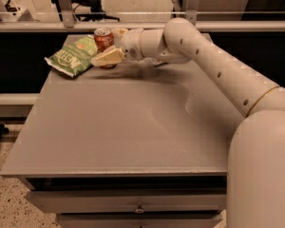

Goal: Move coke can near green jalapeno chip bag

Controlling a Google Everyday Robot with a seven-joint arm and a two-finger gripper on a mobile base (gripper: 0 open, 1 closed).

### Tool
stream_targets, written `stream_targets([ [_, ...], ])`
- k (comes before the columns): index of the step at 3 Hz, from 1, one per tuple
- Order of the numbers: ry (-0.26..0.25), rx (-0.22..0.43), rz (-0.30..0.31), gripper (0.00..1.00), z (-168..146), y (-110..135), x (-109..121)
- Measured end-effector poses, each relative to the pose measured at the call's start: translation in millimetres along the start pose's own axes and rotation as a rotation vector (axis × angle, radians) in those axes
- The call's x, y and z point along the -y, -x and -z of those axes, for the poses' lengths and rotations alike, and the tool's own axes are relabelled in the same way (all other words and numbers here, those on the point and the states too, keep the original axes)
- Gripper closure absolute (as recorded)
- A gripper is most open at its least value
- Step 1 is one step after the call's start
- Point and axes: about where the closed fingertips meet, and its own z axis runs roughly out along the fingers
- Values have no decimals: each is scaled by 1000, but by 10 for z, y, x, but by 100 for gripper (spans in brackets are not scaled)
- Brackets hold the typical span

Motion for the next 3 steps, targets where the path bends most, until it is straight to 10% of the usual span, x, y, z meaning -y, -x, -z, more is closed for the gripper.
stream_targets([
  [1,2,8,22,0,110,74,-46],
  [3,-69,1,125,0,1401,321,-190],
])
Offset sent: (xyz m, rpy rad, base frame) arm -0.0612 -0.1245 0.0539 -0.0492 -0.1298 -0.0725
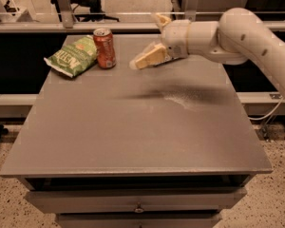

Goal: Move coke can near green jalapeno chip bag

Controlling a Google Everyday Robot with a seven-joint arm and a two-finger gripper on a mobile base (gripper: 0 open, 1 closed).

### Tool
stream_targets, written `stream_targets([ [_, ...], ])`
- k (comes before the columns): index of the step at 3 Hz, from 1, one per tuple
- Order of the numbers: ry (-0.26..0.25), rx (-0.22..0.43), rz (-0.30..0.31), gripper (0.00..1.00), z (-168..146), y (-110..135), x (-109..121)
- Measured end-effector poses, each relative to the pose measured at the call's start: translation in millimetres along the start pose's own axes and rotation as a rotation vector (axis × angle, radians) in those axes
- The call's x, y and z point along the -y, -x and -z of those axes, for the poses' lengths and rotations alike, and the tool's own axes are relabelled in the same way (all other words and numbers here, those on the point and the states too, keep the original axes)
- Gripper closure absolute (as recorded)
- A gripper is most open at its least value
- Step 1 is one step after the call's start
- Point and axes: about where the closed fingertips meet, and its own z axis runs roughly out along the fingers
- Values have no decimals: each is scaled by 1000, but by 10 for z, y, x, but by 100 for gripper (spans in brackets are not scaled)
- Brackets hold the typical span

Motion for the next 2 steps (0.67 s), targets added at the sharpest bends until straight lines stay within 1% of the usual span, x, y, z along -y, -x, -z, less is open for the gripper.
stream_targets([
  [1,-25,26,68,0,861,258,-172],
  [2,-58,11,62,0,1108,174,-131],
])
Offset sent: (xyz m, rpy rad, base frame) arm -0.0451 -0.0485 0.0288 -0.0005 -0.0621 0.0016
